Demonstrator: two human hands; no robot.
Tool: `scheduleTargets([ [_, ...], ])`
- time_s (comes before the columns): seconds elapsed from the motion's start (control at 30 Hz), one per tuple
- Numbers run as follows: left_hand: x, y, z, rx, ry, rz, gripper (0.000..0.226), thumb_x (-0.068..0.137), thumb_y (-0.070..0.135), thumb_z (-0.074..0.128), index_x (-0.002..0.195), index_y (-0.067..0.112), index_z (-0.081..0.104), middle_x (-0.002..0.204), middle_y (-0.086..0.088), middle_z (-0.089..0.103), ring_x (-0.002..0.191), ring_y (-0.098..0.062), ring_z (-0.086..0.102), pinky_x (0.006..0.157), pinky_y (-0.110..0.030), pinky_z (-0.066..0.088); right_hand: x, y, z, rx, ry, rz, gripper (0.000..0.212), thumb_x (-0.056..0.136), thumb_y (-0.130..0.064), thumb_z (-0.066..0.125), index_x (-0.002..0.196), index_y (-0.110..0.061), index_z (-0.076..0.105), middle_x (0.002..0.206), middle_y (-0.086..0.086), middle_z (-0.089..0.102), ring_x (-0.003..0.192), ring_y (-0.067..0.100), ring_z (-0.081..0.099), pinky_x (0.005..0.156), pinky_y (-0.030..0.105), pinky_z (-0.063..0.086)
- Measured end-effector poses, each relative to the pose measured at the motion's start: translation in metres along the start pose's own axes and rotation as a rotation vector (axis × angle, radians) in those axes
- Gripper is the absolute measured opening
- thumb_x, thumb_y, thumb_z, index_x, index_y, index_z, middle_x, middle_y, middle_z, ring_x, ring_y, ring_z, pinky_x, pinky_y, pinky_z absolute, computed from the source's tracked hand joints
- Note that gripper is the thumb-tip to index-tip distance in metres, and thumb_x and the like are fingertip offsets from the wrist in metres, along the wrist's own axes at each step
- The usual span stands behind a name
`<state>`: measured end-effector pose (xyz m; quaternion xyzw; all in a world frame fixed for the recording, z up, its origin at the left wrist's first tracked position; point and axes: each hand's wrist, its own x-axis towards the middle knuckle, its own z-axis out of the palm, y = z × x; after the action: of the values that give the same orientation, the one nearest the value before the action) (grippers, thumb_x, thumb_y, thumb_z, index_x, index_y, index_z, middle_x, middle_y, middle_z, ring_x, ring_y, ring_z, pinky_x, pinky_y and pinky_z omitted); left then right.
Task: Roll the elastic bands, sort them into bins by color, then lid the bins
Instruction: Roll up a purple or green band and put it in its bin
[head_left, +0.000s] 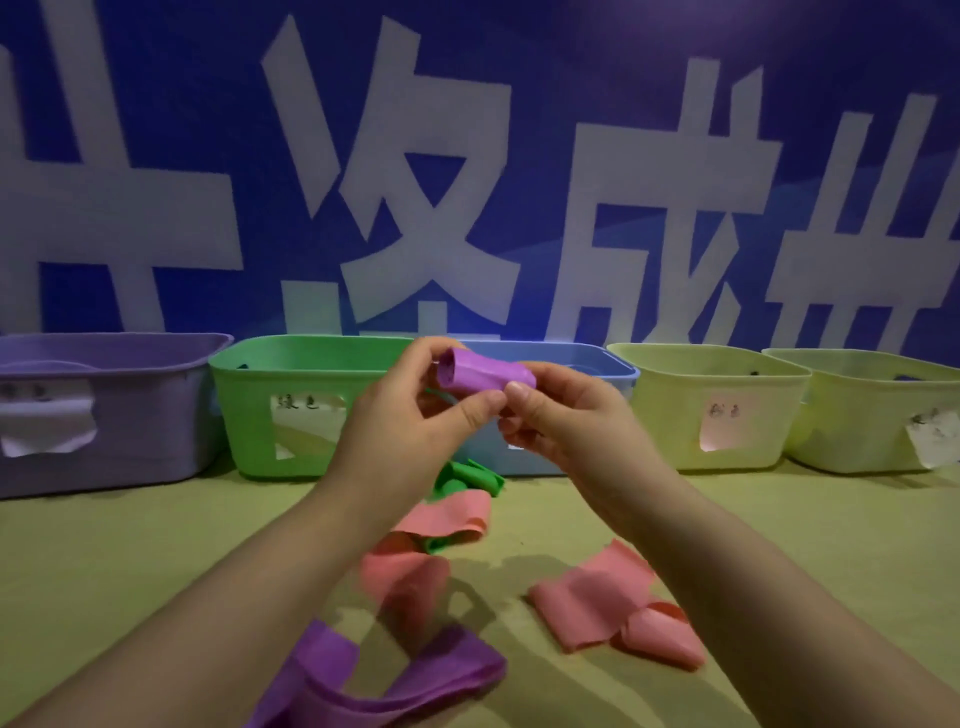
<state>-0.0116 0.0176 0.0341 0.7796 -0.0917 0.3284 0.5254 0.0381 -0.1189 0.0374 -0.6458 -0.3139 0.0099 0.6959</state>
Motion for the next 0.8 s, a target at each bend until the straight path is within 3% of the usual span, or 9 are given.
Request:
scheduleTargets([
  [0.1,0.0,0.0,-0.045,-0.05,0.012,-0.003,0.022,0.079,0.02,0.066,0.094,0.03,0.055,0.094,0.004,0.066,0.082,-0.008,0.062,0.068,-0.024,0.051,0.012,-0.007,0.04,-0.052,-0.061,-0.038,0.013,0.09,-0.011,0.055,0.093,-0.021,0.063,0.077,-0.003,0.063,0.066,0.005,0.057,0.073,0.022,0.051],
  [0.17,-0.004,-0.003,-0.08,-0.056,0.04,-0.017,0.022,0.081,0.013,0.064,0.096,0.028,0.056,0.094,0.002,0.065,0.081,-0.008,0.062,0.064,-0.019,0.051,0.024,-0.008,0.075,-0.065,-0.1,-0.052,0.012,0.09,-0.011,0.056,0.097,-0.018,0.063,0.078,-0.004,0.062,0.064,0.004,0.056,0.07,0.018,0.05],
  [0.27,-0.01,-0.012,-0.141,-0.012,0.116,-0.062,0.024,0.082,0.008,0.064,0.096,0.026,0.058,0.094,0.004,0.066,0.085,-0.007,0.063,0.071,-0.021,0.053,0.04,-0.008,0.137,-0.085,-0.17,-0.071,0.013,0.089,-0.01,0.057,0.098,-0.018,0.061,0.078,-0.004,0.062,0.066,0.005,0.055,0.068,0.018,0.049],
  [0.5,-0.019,-0.042,-0.257,0.201,0.21,-0.181,0.028,0.081,0.008,0.067,0.099,0.028,0.057,0.097,0.008,0.067,0.089,-0.005,0.063,0.07,-0.018,0.05,0.071,0.013,0.258,-0.119,-0.259,-0.076,0.013,0.089,-0.011,0.059,0.092,-0.023,0.058,0.079,-0.003,0.062,0.072,0.011,0.056,0.076,0.031,0.049],
  [0.63,-0.01,-0.063,-0.3,0.376,0.233,-0.21,0.027,0.079,0.014,0.07,0.095,0.032,0.059,0.094,0.012,0.064,0.088,-0.006,0.062,0.075,-0.027,0.053,0.098,0.03,0.298,-0.237,-0.266,-0.134,0.022,0.089,-0.017,0.06,0.11,-0.019,0.06,0.087,-0.007,0.063,0.078,0.007,0.058,0.075,0.023,0.048],
  [0.7,0.0,-0.076,-0.314,0.536,0.258,-0.201,0.025,0.079,0.018,0.07,0.095,0.033,0.058,0.093,0.017,0.058,0.086,-0.004,0.059,0.072,-0.024,0.051,0.114,0.038,0.311,-0.333,-0.237,-0.182,0.03,0.087,-0.021,0.062,0.117,-0.021,0.058,0.091,-0.01,0.06,0.081,0.001,0.057,0.076,0.016,0.045],
  [0.8,0.015,-0.098,-0.322,0.695,0.392,-0.216,0.031,0.085,0.016,0.062,0.114,0.026,0.057,0.092,0.012,0.054,0.082,-0.007,0.056,0.066,-0.019,0.043,0.14,0.047,0.322,-0.469,-0.172,-0.218,0.028,0.088,-0.023,0.061,0.115,-0.025,0.056,0.092,-0.011,0.058,0.076,0.0,0.054,0.073,0.019,0.044],
])
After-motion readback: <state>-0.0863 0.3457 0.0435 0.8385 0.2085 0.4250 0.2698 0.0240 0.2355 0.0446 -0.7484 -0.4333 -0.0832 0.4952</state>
